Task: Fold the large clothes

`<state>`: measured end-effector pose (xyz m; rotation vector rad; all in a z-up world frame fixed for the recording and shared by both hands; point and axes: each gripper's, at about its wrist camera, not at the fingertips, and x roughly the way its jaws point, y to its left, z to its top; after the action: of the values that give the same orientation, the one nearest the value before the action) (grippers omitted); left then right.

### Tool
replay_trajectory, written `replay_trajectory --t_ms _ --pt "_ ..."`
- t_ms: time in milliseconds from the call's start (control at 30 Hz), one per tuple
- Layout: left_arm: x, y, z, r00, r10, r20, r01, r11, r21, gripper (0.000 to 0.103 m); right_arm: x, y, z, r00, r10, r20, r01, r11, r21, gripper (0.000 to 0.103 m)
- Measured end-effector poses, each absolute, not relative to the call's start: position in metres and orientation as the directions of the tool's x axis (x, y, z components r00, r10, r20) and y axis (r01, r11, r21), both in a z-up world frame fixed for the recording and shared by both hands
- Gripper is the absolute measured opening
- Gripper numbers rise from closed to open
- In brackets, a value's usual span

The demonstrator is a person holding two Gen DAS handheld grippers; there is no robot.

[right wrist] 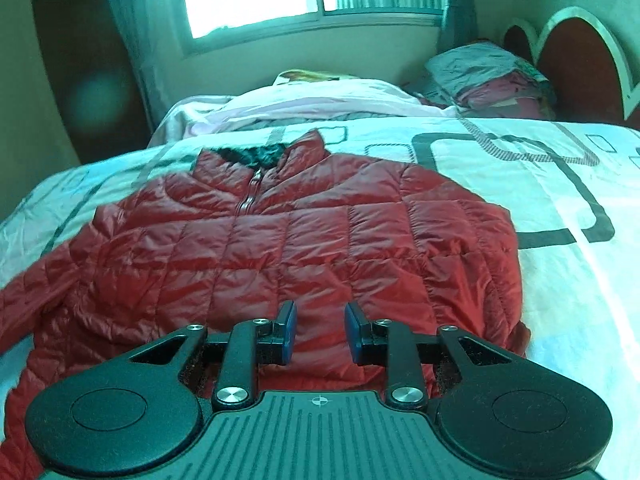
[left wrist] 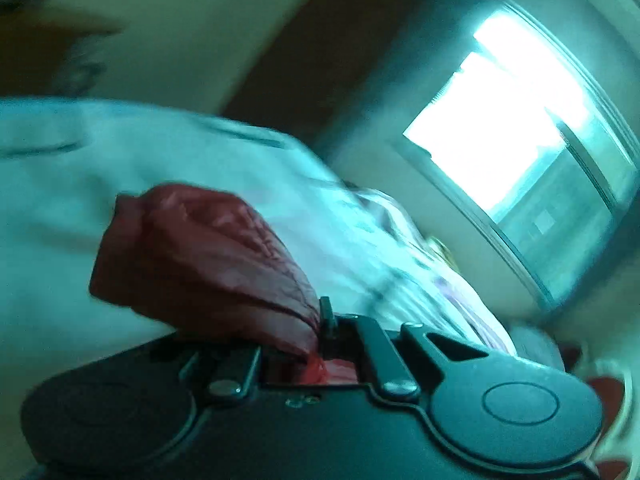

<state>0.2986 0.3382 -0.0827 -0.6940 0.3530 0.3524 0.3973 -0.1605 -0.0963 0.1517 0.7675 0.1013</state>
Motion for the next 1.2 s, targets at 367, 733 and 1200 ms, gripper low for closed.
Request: replay_trajectory --t_ms 367,733,1200 --pt "0.439 0.135 -0.049 0.827 -0.218 -0.519 0.074 0.956 -0.283 0.005 0.392 -0.199 -0.087 0.746 0.116 -0.656 0.049 0.973 0.227 0.028" --pt "0.471 -0.024 -0.091 0.656 -0.402 -0.639 0.355 0.911 -0.208 0.007 0.374 -0.265 -0.081 0.759 0.13 -0.638 0.13 0.93 0.344 0.028" --pt "0.452 -0.054 -0.099 0.623 -0.485 -0.613 0.43 0.868 -0.25 0.085 0.362 -0.301 -0.068 0.792 0.2 -0.577 0.135 0.864 0.485 0.081"
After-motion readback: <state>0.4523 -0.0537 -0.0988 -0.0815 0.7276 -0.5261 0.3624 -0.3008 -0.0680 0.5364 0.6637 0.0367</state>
